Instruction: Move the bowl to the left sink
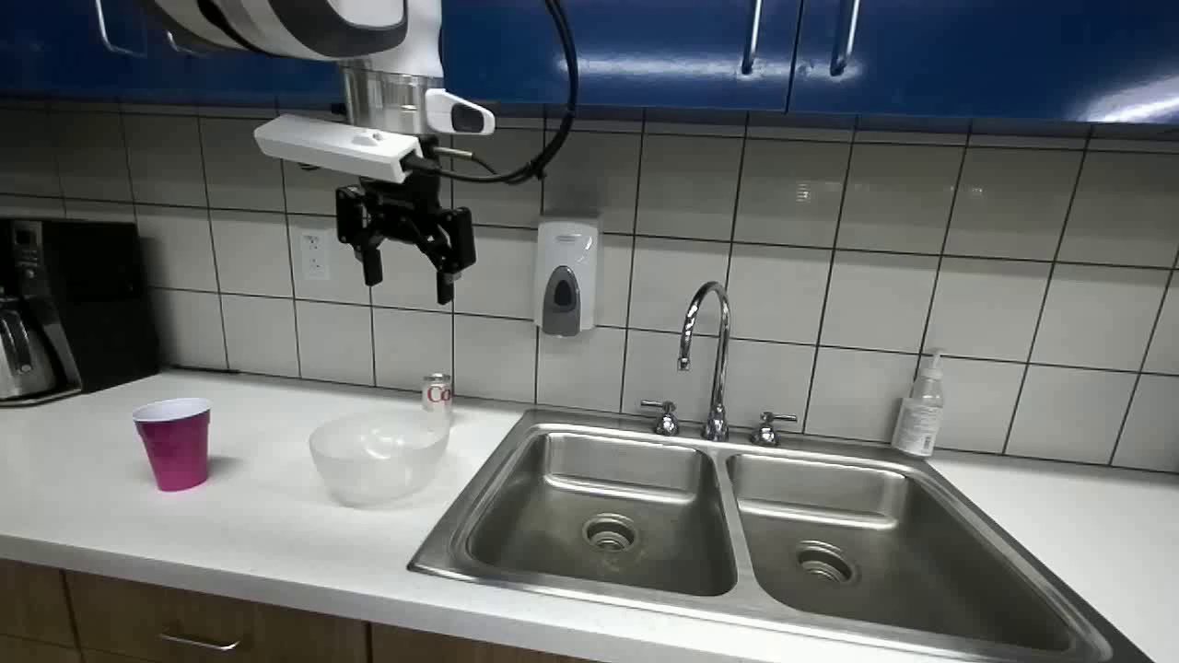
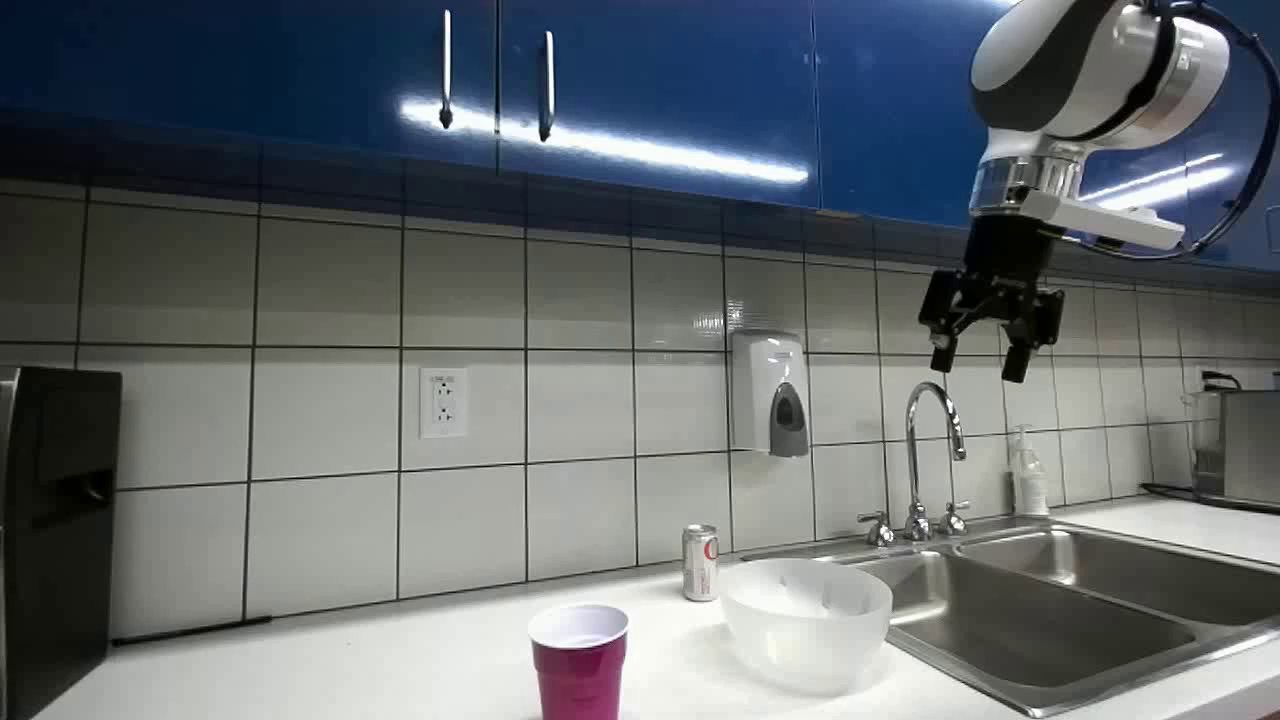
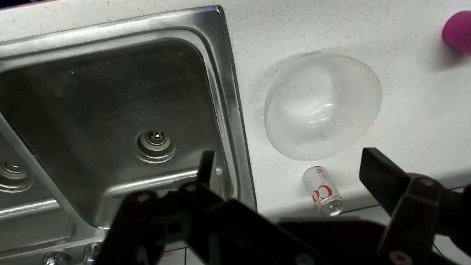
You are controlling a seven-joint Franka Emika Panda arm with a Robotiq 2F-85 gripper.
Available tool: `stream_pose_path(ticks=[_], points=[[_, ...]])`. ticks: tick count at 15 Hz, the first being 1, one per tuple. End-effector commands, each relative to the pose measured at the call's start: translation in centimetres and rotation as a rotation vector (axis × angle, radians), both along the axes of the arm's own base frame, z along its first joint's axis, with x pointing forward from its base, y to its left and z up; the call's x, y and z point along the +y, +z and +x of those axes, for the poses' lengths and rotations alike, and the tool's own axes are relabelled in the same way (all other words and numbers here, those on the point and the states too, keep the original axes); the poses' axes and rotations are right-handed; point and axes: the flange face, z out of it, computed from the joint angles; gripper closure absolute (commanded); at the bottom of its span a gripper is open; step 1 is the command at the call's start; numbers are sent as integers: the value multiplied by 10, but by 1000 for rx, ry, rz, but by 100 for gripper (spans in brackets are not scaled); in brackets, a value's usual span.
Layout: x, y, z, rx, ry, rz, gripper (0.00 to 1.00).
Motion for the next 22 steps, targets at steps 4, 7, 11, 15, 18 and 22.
stream_pose_path(ticks=[4, 7, 11, 15, 18, 22], points=[[0, 1, 0, 1, 0, 0, 0], [0, 1, 0, 1, 0, 0, 0], [3, -3, 1, -3, 14, -12, 0], [24, -25, 6, 28, 63, -20, 0], [41, -41, 16, 38, 102, -40, 0], [70, -66, 30, 47, 141, -63, 0]])
